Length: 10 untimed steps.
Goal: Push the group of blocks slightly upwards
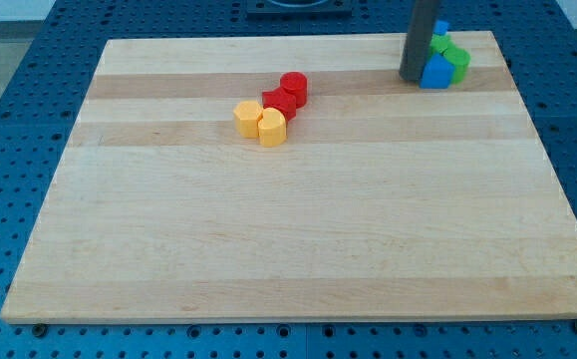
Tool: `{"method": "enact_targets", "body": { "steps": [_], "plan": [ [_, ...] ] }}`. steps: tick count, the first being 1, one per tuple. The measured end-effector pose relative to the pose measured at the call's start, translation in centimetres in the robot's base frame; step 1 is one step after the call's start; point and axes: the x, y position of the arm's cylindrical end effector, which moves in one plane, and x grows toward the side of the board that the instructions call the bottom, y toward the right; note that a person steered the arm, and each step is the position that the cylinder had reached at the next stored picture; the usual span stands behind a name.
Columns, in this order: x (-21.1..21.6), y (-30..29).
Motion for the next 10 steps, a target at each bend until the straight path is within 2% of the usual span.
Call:
{"method": "enact_targets", "body": {
  "steps": [2, 4, 5, 6, 8, 10],
  "plan": [
    [0.0, 1.9],
    [0.9, -0.9],
    [4.2, -1.5],
    [6.6, 0.4],
    [5.1, 5.3],
    [2.6, 6.6]
  ]
}}
